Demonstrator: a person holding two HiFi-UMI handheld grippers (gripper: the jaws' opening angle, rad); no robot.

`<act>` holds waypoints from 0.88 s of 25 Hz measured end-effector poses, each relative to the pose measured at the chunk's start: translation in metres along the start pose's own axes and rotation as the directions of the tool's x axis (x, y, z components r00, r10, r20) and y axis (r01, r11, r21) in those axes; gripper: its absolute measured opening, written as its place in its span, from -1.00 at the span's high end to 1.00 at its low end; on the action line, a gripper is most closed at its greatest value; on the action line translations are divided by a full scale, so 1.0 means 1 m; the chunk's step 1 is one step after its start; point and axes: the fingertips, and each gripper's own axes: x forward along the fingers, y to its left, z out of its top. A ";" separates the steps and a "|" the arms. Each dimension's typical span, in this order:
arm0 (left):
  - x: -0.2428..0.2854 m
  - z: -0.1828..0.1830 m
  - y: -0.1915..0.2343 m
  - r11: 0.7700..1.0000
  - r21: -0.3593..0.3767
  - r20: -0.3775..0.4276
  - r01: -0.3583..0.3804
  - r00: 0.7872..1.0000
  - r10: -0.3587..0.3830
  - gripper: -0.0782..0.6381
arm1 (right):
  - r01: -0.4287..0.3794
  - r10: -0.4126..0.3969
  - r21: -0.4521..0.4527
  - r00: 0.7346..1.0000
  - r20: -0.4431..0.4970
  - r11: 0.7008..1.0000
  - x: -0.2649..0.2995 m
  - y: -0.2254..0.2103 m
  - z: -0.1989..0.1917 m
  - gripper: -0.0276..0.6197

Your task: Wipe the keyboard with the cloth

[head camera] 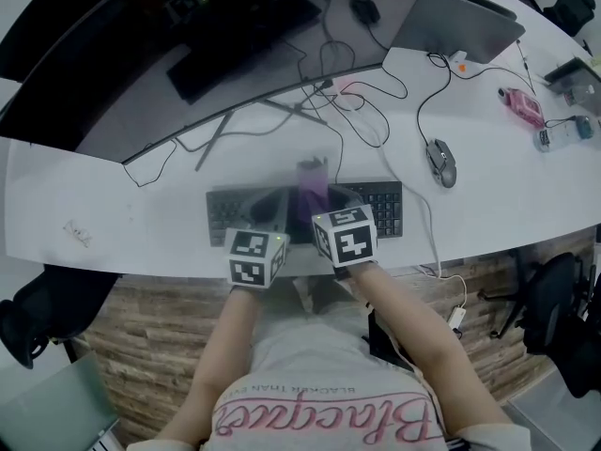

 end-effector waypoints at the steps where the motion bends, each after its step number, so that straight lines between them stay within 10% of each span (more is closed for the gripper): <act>1: 0.003 0.001 -0.004 1.000 0.003 -0.001 0.003 1.000 -0.003 0.77 | 0.007 -0.007 0.004 1.000 0.001 1.000 -0.003 -0.006 -0.001 0.63; 22: 0.045 0.018 -0.082 0.996 0.053 0.005 0.072 0.997 -0.072 0.77 | 0.102 -0.102 0.042 0.995 0.014 0.994 -0.055 -0.104 -0.017 0.63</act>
